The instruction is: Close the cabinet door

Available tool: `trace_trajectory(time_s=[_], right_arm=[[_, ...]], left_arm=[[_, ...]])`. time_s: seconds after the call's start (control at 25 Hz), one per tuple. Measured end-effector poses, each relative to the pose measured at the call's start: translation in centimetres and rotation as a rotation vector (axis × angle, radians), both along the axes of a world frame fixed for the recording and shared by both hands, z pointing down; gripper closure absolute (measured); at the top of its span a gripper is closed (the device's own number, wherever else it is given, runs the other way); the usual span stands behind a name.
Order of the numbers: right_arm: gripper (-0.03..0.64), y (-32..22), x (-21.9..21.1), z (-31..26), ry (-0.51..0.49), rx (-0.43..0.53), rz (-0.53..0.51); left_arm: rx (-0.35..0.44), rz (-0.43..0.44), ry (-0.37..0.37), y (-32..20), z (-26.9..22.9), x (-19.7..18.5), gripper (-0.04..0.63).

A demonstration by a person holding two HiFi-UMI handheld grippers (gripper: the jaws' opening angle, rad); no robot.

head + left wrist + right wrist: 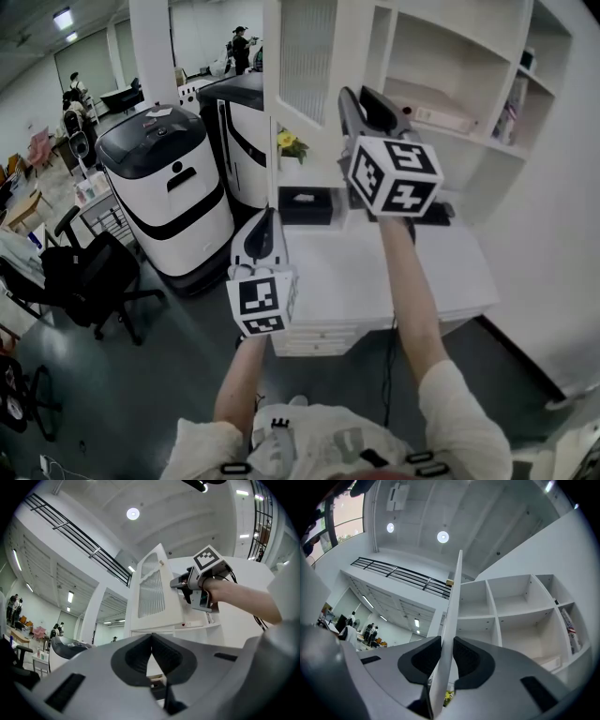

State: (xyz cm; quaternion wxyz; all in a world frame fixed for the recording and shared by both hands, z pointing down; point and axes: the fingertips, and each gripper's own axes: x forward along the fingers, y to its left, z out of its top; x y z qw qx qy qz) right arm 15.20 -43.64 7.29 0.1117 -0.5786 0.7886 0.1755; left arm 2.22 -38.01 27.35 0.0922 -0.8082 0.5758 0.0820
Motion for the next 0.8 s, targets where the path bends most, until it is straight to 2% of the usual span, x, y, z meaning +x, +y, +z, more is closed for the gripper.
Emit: trace_trajectory(time_s=[0.36, 0.8], right_arm=[[0.532, -2.2, 3.9, 0.0, -0.028, -0.006, 0.088], [0.523, -6.6, 9.4, 0.2, -0.085, -0.075, 0.164]], left_arm=[[-0.007, 0.009, 0.003, -0.4, 0.1, 0.2, 0.591], [-0.040, 0.015, 0.000, -1.4, 0.8, 0.4, 0.591]])
